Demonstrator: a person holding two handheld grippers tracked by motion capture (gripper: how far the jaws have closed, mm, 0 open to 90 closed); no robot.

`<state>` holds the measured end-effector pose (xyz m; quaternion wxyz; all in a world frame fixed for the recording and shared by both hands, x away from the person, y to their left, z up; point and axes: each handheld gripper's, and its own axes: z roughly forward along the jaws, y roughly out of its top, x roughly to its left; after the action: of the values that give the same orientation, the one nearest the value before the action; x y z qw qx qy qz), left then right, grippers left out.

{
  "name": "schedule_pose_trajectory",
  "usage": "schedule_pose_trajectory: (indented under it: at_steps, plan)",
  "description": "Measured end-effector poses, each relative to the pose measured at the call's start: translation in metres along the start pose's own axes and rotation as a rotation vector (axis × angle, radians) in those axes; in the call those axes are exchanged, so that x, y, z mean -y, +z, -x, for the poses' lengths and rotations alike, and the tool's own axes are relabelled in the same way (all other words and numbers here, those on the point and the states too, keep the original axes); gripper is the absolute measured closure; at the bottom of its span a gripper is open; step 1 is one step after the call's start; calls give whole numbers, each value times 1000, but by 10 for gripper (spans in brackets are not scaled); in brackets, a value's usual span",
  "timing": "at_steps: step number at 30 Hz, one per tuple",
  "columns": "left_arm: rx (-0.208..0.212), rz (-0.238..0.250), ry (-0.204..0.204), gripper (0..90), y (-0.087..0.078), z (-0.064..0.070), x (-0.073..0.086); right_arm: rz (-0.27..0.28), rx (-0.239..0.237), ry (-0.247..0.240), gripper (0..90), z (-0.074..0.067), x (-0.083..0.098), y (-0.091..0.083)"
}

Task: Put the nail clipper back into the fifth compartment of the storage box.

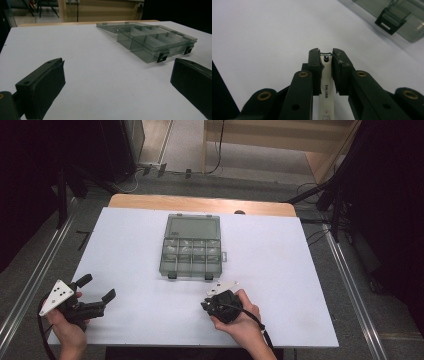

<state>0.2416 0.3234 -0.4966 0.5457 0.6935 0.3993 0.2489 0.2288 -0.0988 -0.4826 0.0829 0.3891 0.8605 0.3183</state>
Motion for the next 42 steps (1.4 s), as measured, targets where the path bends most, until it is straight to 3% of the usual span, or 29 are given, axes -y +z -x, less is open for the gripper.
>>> schedule_pose_trajectory:
  at_steps: [21,34,42]
  plan:
    - [-1,4,-2,0,0,0,0,56,2,-22,796,0,-38,-15]
    - [3,4,-4,0,-1,-1,0,72,-7,-45,796,-3,-60,-9]
    - [5,8,-10,0,-1,-1,0,83,-12,-35,796,-2,-72,-3]
